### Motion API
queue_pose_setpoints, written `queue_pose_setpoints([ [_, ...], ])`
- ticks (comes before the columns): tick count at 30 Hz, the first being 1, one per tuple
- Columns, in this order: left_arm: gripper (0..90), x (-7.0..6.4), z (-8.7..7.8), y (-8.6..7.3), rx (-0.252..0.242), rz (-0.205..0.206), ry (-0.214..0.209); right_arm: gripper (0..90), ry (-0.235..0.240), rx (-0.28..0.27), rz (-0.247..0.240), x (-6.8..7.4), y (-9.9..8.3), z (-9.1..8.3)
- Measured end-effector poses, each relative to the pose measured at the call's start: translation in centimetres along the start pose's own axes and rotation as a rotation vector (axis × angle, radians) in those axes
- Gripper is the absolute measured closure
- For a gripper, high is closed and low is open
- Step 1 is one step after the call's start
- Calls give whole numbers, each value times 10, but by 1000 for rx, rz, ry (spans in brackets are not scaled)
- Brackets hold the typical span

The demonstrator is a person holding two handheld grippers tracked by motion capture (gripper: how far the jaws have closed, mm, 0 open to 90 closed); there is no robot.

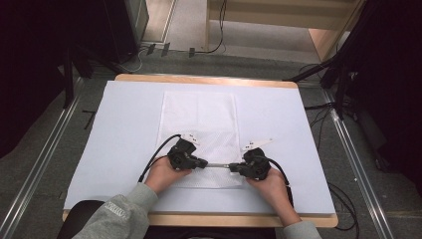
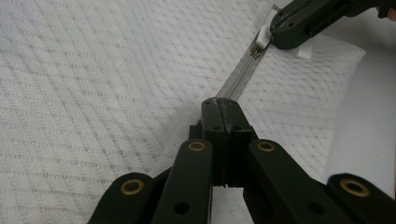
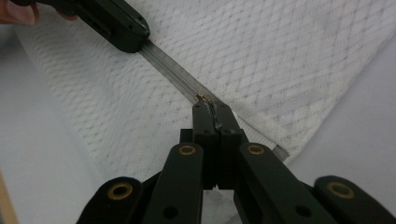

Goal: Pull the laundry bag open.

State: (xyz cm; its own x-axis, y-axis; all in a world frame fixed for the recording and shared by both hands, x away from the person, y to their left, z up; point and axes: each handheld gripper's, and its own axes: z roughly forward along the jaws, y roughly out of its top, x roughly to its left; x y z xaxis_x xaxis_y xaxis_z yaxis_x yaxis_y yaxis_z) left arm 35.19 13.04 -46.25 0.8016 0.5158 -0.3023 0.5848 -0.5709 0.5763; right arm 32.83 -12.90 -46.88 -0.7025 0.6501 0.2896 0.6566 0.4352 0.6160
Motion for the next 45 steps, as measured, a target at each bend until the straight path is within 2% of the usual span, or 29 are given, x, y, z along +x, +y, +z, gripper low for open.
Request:
queue_pose_setpoints([
  [2, 900, 0, 0, 0, 0, 0, -2, 900, -19, -15, -5, -1, 1, -1],
  [6, 900, 1, 0, 0, -3, -6, -6, 900, -45, -26, 28, -12, 1, -3],
  [9, 900, 1, 0, 0, -1, -7, -7, 900, -45, -31, 59, -16, 0, -4],
  [11, 900, 1, 1, 0, -5, -10, -13, 900, -45, -38, 54, -16, 1, -1],
  [14, 900, 0, 1, 0, -4, -10, -8, 900, -15, -47, 65, -16, 3, 3],
  [17, 900, 1, 0, 0, 0, 1, -6, 900, 40, -48, 88, -16, 3, 7],
  [18, 900, 1, 0, 0, 0, 1, -6, 900, 38, -45, 87, -14, 4, 7],
  [20, 900, 1, 0, 0, 0, 2, -7, 900, 30, -39, 65, -12, 4, 6],
  [22, 900, 1, 0, 0, -1, 1, -8, 900, 39, -29, 71, -11, 2, 5],
  [25, 900, 1, 1, 0, -6, -9, -12, 900, 50, -20, 51, -7, 1, 4],
  [27, 896, 1, 1, 0, -5, -12, -14, 900, 39, -10, 29, -2, 2, 6],
  [30, 880, 0, 1, 0, -6, -17, -13, 900, 12, -28, -13, 2, 5, 9],
  [36, 831, 1, 1, 2, -3, -27, -32, 900, 12, -32, -43, 2, 5, 8],
  [39, 795, 0, -1, 4, -21, -44, -36, 900, 1, -32, -56, 4, 7, 11],
  [41, 787, -1, -4, 6, -35, -44, -45, 900, -6, -30, -74, 4, 7, 10],
  [45, 771, -5, -5, 11, -48, -32, -50, 900, -21, -27, -80, 0, 5, 3],
])
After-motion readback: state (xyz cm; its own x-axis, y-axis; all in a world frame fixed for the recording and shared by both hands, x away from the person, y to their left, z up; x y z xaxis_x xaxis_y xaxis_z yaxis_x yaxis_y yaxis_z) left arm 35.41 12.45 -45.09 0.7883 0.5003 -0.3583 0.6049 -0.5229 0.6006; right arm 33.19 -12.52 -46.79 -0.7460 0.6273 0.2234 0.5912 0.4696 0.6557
